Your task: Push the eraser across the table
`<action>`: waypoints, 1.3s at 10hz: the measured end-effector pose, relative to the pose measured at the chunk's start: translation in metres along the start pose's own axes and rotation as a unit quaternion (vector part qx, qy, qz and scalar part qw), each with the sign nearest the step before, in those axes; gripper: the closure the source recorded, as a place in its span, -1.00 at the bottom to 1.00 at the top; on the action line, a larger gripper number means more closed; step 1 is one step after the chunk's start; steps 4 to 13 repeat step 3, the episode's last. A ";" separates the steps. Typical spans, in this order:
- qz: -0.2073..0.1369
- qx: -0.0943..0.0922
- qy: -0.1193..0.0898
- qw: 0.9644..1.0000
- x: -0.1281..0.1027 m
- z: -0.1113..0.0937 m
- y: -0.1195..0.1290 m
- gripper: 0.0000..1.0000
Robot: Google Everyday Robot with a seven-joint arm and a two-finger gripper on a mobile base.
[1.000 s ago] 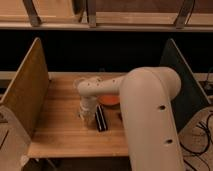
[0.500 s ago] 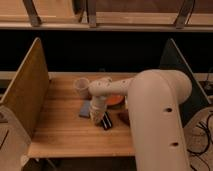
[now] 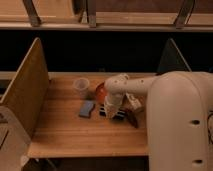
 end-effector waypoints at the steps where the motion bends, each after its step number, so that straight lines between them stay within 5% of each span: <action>1: -0.024 -0.012 -0.012 1.000 -0.001 -0.015 0.024 1.00; 3: -0.099 -0.020 -0.036 0.994 0.004 -0.054 0.089 0.91; 13: -0.099 -0.020 -0.036 0.994 0.004 -0.054 0.089 0.91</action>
